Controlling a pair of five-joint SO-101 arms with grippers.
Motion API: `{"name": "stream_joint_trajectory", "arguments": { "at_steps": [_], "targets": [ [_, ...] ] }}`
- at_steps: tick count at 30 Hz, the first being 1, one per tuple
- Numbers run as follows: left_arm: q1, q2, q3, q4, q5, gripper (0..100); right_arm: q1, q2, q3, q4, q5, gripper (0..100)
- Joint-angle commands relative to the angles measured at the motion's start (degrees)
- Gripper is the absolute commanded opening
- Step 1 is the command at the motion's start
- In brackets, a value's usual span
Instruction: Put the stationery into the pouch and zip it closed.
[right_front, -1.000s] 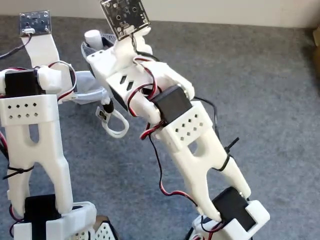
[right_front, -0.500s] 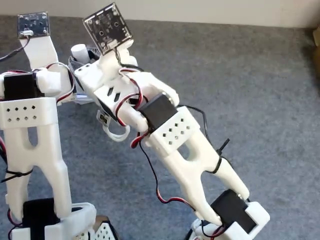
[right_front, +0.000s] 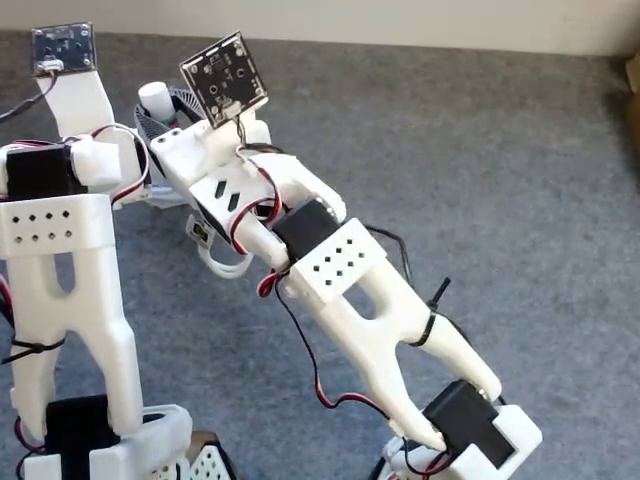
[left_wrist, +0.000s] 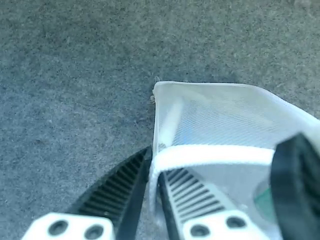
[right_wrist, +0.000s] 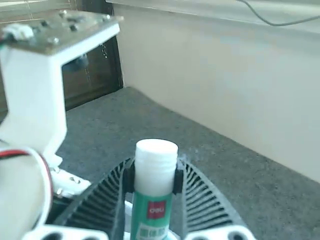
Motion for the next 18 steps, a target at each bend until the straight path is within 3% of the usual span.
{"name": "stream_joint_trajectory", "arguments": {
  "at_steps": [1,5,18],
  "targets": [
    [-0.31,0.22,1.10,-0.53,0.53,1,0.75,-4.97,2.33,-1.10,5.80,0.9],
    [-0.31,0.22,1.10,-0.53,0.53,1,0.48,-10.33,7.52,-1.10,13.54,1.1],
    [-0.31,0.22,1.10,-0.53,0.53,1,0.48,-20.97,16.66,-1.10,14.07,0.9]
  ]
}}
